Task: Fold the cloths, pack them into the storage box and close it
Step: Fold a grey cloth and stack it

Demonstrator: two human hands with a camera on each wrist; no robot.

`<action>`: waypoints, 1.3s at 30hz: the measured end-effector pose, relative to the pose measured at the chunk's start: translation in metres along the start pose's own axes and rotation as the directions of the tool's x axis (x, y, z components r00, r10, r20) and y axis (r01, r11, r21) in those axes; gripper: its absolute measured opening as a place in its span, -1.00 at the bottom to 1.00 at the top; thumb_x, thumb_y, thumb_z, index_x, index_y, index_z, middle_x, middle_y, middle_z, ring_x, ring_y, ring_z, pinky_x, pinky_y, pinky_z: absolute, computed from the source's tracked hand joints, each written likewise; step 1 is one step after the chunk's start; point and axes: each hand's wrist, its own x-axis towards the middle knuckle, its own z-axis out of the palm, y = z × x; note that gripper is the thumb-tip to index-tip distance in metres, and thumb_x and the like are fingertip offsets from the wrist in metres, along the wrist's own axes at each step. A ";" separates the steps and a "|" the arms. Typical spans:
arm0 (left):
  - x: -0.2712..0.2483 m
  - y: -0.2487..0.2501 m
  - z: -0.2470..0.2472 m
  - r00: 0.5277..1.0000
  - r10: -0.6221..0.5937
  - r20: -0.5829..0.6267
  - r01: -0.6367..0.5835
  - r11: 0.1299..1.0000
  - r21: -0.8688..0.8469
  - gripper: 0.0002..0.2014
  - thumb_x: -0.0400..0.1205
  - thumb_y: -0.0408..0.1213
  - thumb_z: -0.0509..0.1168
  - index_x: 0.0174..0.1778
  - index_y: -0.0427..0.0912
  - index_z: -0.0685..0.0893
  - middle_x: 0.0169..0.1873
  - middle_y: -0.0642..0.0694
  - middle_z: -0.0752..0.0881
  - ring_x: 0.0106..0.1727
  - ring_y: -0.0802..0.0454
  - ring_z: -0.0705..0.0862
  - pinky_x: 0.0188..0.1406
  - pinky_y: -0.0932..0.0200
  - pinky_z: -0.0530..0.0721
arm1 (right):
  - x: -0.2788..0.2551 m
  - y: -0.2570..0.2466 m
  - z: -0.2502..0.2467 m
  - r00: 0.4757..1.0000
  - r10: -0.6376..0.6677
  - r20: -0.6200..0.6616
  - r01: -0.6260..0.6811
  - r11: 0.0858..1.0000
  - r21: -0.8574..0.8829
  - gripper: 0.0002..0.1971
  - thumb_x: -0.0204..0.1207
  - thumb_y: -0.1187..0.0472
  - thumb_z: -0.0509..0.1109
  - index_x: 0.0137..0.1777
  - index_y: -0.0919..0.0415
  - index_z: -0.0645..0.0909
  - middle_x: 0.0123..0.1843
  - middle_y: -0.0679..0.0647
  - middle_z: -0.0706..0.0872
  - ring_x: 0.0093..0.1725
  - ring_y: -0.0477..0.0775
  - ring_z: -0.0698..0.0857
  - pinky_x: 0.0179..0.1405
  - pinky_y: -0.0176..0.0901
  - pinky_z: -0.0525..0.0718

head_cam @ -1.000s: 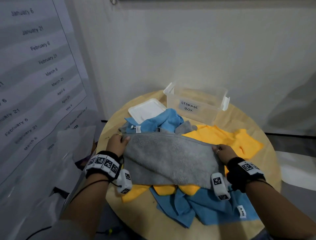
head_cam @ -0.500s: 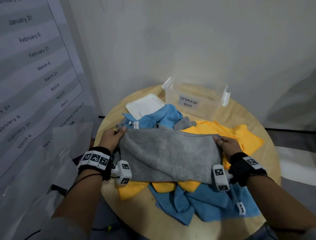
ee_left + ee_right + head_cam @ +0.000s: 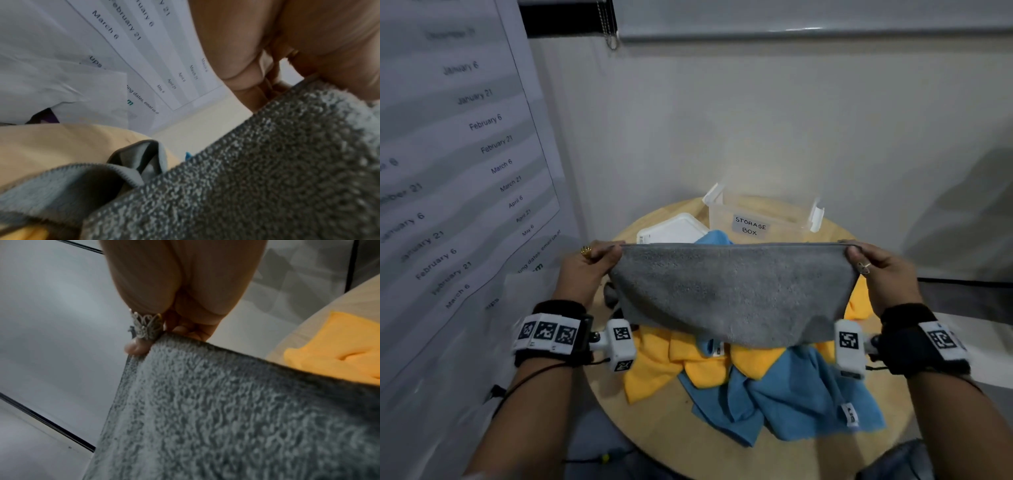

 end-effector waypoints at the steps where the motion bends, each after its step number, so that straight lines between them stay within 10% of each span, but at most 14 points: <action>1: -0.004 0.006 -0.001 1.000 0.016 -0.004 -0.016 1.000 -0.019 -0.89 0.54 -0.28 0.38 -0.14 -0.07 0.83 -0.20 0.08 0.82 -0.01 0.15 0.75 0.05 0.28 0.68 | -0.002 -0.003 -0.005 1.000 -0.021 -0.005 0.021 0.999 0.034 -0.72 0.10 -0.33 0.54 -0.28 -0.24 0.79 -0.25 -0.37 0.79 -0.13 -0.43 0.69 -0.02 -0.54 0.61; 11: -0.028 0.037 0.004 0.997 0.059 -0.056 -0.054 0.995 0.085 -0.78 0.60 -0.36 0.34 0.16 -0.17 0.70 -0.10 -0.05 0.72 -0.03 0.05 0.69 0.09 0.09 0.67 | -0.020 -0.031 -0.027 0.996 -0.010 -0.085 0.021 0.991 0.135 -0.42 -0.26 -0.40 0.65 -0.29 -0.04 0.82 -0.31 -0.18 0.81 -0.25 -0.23 0.71 -0.17 -0.39 0.69; 14: -0.035 0.046 0.000 1.000 0.024 -0.004 -0.023 0.980 0.195 -0.73 0.63 -0.34 0.32 0.24 -0.31 0.65 -0.08 -0.15 0.69 -0.02 -0.02 0.67 -0.01 0.19 0.64 | -0.026 -0.038 -0.033 0.998 -0.040 -0.048 0.044 0.995 0.089 -0.50 -0.12 -0.35 0.63 -0.22 -0.09 0.81 -0.25 -0.23 0.81 -0.18 -0.29 0.71 -0.12 -0.47 0.68; 18: -0.054 0.059 -0.006 0.998 0.021 0.063 -0.035 0.972 0.230 -0.85 0.65 -0.41 0.26 -0.21 -0.21 0.67 -0.34 0.00 0.68 -0.23 0.12 0.64 -0.13 0.28 0.60 | -0.033 -0.041 -0.038 1.000 -0.022 -0.009 0.022 0.999 0.049 -0.61 0.39 0.17 0.53 0.20 0.30 0.69 -0.21 -0.09 0.74 -0.21 -0.32 0.69 -0.17 -0.56 0.66; 22: -0.075 0.063 -0.018 0.999 -0.003 0.049 0.000 0.999 0.053 -0.83 0.64 -0.47 0.23 -0.17 -0.18 0.68 -0.43 0.16 0.78 -0.32 0.33 0.72 -0.28 0.48 0.67 | -0.055 -0.045 -0.046 0.997 0.036 0.069 -0.035 0.999 -0.018 -0.68 -0.02 -0.21 0.67 -0.40 -0.02 0.80 -0.45 -0.16 0.77 -0.42 -0.27 0.70 -0.23 -0.32 0.70; 26: -0.090 0.064 -0.019 1.000 0.006 -0.024 -0.006 1.000 0.001 -0.87 0.63 -0.41 0.25 -0.17 -0.18 0.69 -0.45 0.18 0.78 -0.37 0.36 0.71 -0.36 0.48 0.65 | -0.066 -0.039 -0.053 0.987 0.080 0.136 -0.093 0.992 0.088 -0.39 -0.45 -0.36 0.68 -0.43 0.03 0.79 -0.49 -0.13 0.74 -0.46 -0.24 0.68 -0.41 -0.45 0.67; 31: -0.080 0.036 0.007 0.978 -0.154 -0.142 0.190 0.938 0.289 -0.76 0.52 -0.18 0.45 -0.23 -0.35 0.76 -0.28 -0.24 0.77 -0.20 0.00 0.67 -0.06 0.11 0.62 | -0.055 -0.004 -0.032 0.941 0.331 0.067 -0.323 0.940 -0.113 -0.85 0.44 0.22 0.51 -0.29 0.21 0.62 -0.55 -0.08 0.71 -0.17 0.17 0.64 -0.54 -0.33 0.68; 35: -0.094 0.043 0.055 0.975 -0.156 -0.157 0.190 0.954 0.232 -0.73 0.45 -0.23 0.51 -0.43 -0.31 0.65 -0.50 -0.18 0.66 -0.51 0.17 0.62 -0.49 0.34 0.56 | -0.065 -0.007 0.016 0.958 0.286 0.017 -0.283 0.952 -0.120 -0.93 0.43 0.39 0.48 -0.25 0.29 0.70 -0.33 0.14 0.75 -0.23 0.18 0.69 -0.45 -0.32 0.71; 39: -0.111 0.053 0.093 0.991 -0.133 -0.026 0.135 0.983 0.127 -0.82 0.43 -0.21 0.54 -0.22 -0.26 0.79 -0.34 -0.11 0.79 -0.36 0.15 0.69 -0.28 0.28 0.67 | -0.087 -0.024 0.064 0.959 0.265 0.097 -0.268 0.963 0.019 -0.97 0.49 0.36 0.43 -0.14 0.27 0.71 -0.26 0.09 0.73 -0.27 -0.02 0.67 -0.29 -0.25 0.69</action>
